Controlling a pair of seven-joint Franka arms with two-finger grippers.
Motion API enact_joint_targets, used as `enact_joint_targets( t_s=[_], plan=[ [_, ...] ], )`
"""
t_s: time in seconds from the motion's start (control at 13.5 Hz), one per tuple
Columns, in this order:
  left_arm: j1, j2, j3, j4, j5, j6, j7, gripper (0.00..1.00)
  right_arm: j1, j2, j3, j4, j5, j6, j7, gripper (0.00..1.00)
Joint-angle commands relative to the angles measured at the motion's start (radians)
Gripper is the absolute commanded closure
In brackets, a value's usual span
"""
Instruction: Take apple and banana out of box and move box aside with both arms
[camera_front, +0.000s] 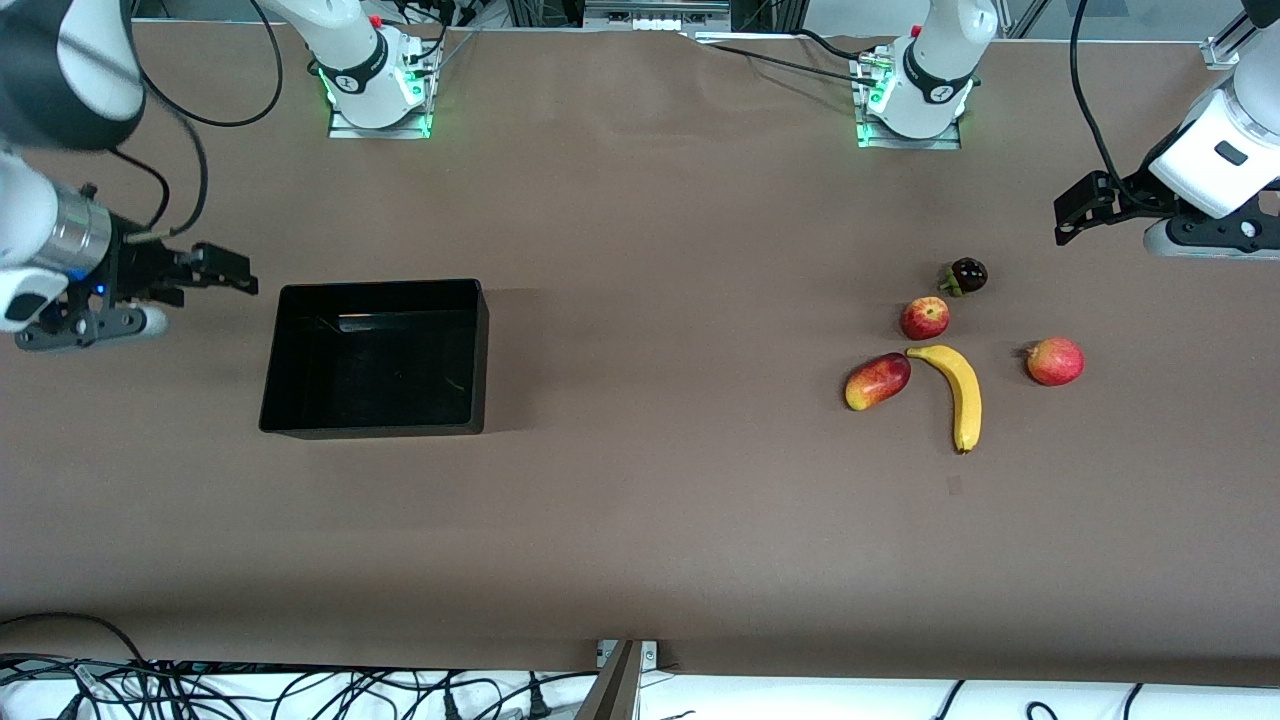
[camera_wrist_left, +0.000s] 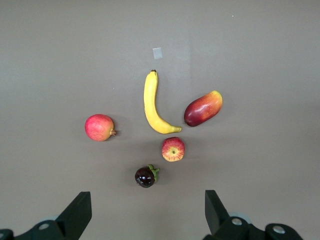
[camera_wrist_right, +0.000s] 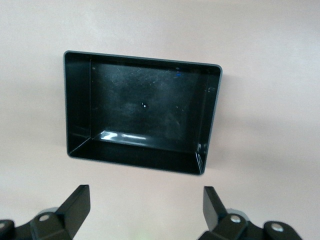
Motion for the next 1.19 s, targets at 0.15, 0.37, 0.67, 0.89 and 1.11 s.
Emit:
enact_joint_targets(
  t_s=[0.15, 0.37, 0.67, 0.89, 1.11],
  plan=[
    [0.005, 0.018, -0.002, 0.037, -0.017, -0.023, -0.001, 0.0, 0.017, -0.143, 0.004, -0.066, -0.056, -0.056, 0.04, 0.0],
    [0.005, 0.018, -0.002, 0.037, -0.017, -0.025, -0.001, 0.0, -0.001, -0.182, 0.044, -0.11, -0.099, -0.022, 0.038, 0.0],
    [0.005, 0.018, -0.002, 0.037, -0.017, -0.023, -0.001, 0.0, -0.263, -0.18, 0.321, -0.103, -0.114, -0.022, 0.035, 0.0],
    [0.006, 0.018, -0.002, 0.037, -0.017, -0.023, -0.001, 0.0, -0.377, -0.185, 0.406, -0.101, -0.108, -0.022, 0.011, 0.0],
    [0.006, 0.018, -0.002, 0.037, -0.017, -0.025, 0.0, 0.0, -0.377, -0.18, 0.401, -0.074, -0.11, -0.027, -0.002, 0.0]
  ],
)
